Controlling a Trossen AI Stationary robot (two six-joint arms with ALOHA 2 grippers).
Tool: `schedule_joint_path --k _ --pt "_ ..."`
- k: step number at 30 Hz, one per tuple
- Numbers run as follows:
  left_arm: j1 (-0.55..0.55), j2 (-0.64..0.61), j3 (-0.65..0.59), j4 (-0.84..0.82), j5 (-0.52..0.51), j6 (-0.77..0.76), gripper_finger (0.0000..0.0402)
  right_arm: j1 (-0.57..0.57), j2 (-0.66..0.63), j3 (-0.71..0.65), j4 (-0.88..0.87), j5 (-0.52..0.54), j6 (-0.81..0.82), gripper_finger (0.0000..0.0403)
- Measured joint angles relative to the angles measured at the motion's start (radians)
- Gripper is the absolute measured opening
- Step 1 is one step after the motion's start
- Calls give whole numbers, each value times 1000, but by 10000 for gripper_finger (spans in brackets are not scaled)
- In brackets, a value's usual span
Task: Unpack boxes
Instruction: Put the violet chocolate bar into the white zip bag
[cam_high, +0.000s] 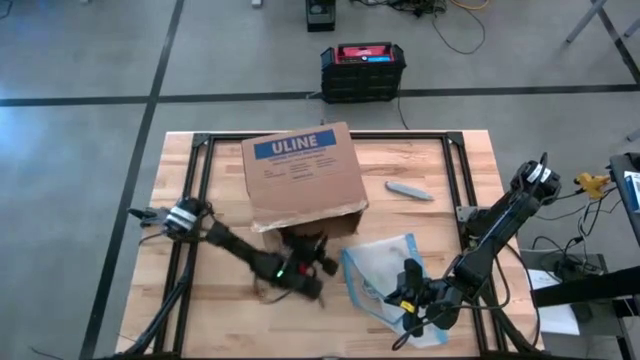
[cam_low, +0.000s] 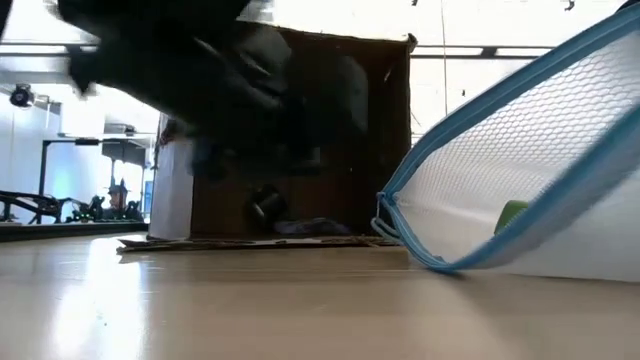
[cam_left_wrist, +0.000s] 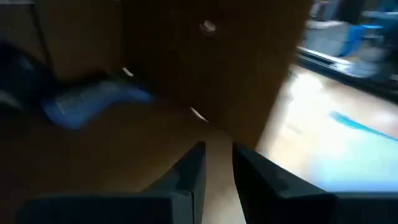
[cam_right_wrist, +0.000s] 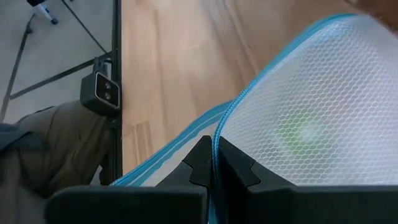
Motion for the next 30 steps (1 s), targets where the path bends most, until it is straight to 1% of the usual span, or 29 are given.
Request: schedule_joint_path --k 2,5,7,10,13,16,19,20,22,25,30 --pt "61 13 5 -6 25 12 62 -3 -1 0 -20 19 9 0" --pt "133 19 -7 -10 142 -18 62 -5 -3 0 -36 27 34 0" --pt "160 19 -27 -38 218 -42 62 -5 -3 0 -43 28 45 0" --pt "155 20 -51 -134 318 -121 62 -5 -3 0 -41 28 53 0" --pt "77 6 -56 -194 350 -213 62 -4 -3 0 -41 28 58 0" --pt "-25 6 -56 -206 313 -302 62 -5 -3 0 -42 26 60 0" --pt "-67 2 -57 -263 211 -412 62 -4 -4 0 -55 15 63 0" --pt "-64 -3 -57 -296 184 -434 62 -5 -4 0 -66 2 72 0" --pt "-45 -9 -57 -351 165 -449 62 -5 -6 0 -103 -24 97 0" --pt "-1 -9 -57 -446 185 -449 62 3 -23 0 -193 -36 167 0" --pt "59 -19 -58 -601 188 -456 62 25 -56 0 -375 -64 323 0"
